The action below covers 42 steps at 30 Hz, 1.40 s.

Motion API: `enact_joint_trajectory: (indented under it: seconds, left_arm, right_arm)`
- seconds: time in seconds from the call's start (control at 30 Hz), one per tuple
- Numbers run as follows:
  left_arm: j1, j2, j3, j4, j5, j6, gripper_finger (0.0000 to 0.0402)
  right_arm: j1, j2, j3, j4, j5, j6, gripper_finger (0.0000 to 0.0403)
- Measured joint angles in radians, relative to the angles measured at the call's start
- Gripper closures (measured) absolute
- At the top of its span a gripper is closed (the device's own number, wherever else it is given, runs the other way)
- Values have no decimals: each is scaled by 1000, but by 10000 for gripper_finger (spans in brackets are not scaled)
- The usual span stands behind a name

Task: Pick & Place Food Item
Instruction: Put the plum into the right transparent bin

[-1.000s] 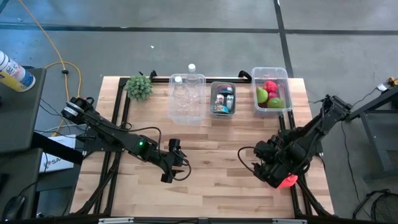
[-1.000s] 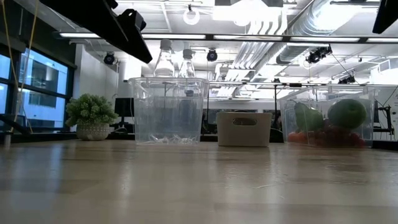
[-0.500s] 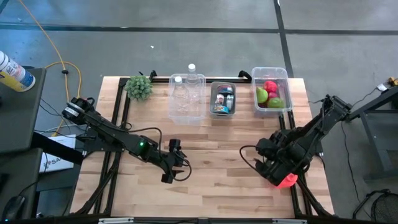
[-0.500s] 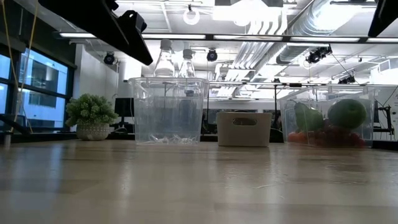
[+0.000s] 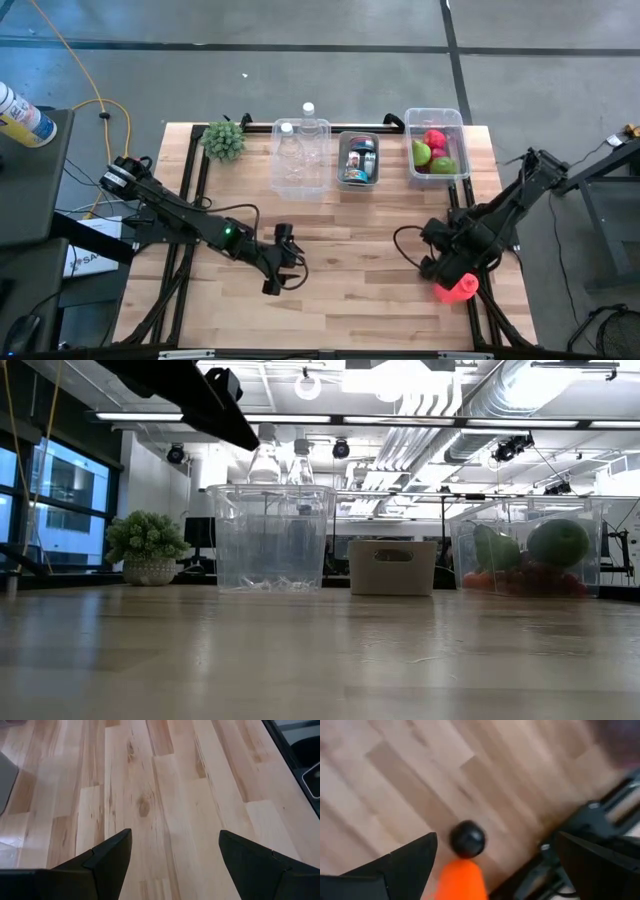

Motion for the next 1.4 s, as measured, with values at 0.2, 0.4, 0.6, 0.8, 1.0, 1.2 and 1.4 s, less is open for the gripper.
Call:
enact_joint_trajectory:
  seconds: [0.2, 0.4, 0.6, 0.8, 1.0, 1.2, 1.4]
  left_arm:
    - [2, 0, 0, 13, -1, 0, 113]
    - [2, 0, 0, 17, -1, 0, 113]
    - [2, 0, 0, 17, 0, 0, 113]
    - [2, 0, 0, 17, 2, 19, 113]
    - [2, 0, 0, 18, 2, 23, 113]
    - [2, 0, 0, 18, 1, 24, 113]
    - [2, 0, 0, 18, 1, 25, 113]
  right_arm:
    - [-23, -60, -173, 190, -75, 86, 12]
    - [-47, -60, -305, 316, -111, 89, 12]
    - [-57, -60, -383, 445, -229, 87, 12]
    - [-57, -60, -448, 490, -230, 89, 12]
    - [-57, -60, -475, 583, -229, 178, 12]
    - [-57, -60, -525, 644, -242, 189, 12]
    - [-57, -60, -606, 739, -263, 185, 23]
